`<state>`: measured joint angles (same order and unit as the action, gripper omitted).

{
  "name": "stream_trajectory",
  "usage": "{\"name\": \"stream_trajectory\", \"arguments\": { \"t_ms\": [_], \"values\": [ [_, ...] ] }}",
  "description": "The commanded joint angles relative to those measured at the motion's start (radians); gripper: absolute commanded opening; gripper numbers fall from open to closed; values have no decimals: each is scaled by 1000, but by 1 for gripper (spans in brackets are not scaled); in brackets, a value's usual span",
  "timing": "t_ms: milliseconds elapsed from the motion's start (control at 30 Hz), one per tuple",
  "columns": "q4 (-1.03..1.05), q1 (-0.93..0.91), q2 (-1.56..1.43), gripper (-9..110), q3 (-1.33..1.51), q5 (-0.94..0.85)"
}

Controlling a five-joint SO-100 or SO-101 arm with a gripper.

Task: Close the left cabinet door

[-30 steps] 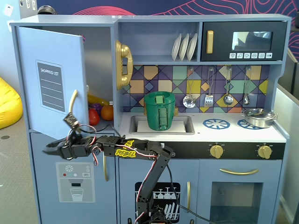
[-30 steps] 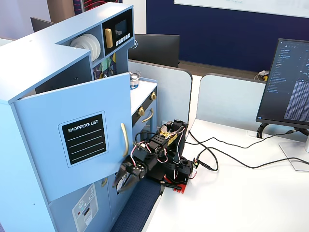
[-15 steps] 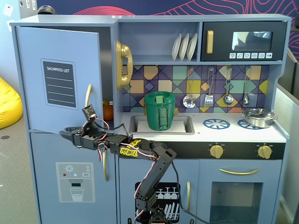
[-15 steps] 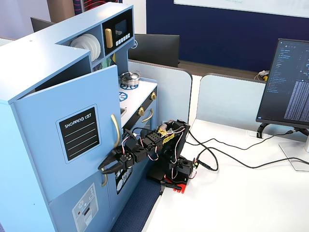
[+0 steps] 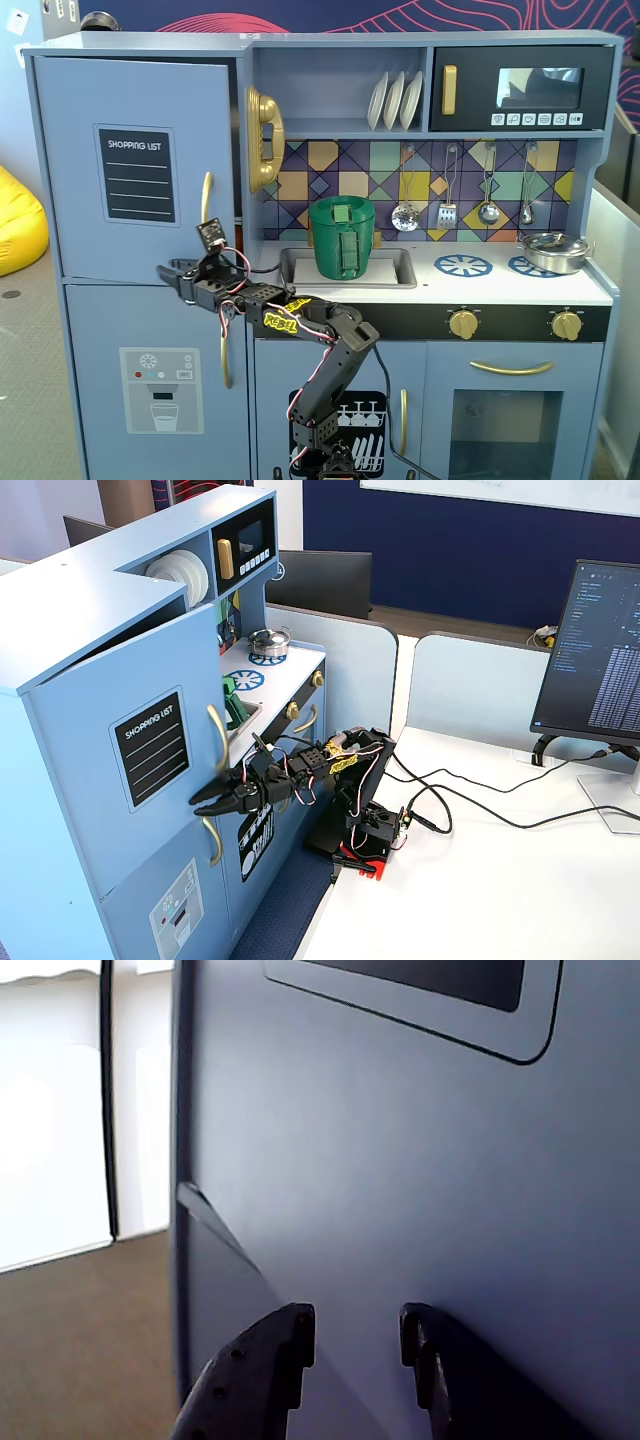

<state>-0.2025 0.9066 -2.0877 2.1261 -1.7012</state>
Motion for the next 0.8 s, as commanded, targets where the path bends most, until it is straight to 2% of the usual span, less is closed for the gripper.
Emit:
{"name": "stream_trajectory", "arguments": {
  "t_ms": [0,200,333,467,567,767],
  "values": [
    [-43,-87,-41,0,-12,-23],
    [-110,-170,3,0,-9,-43],
    [-72,-147,-49,0,20,-11],
    [357,-52,-241,0,5,95],
    [551,-18,-377,0,66,127],
    [925,-129,-638,0,239,133]
  ]
}}
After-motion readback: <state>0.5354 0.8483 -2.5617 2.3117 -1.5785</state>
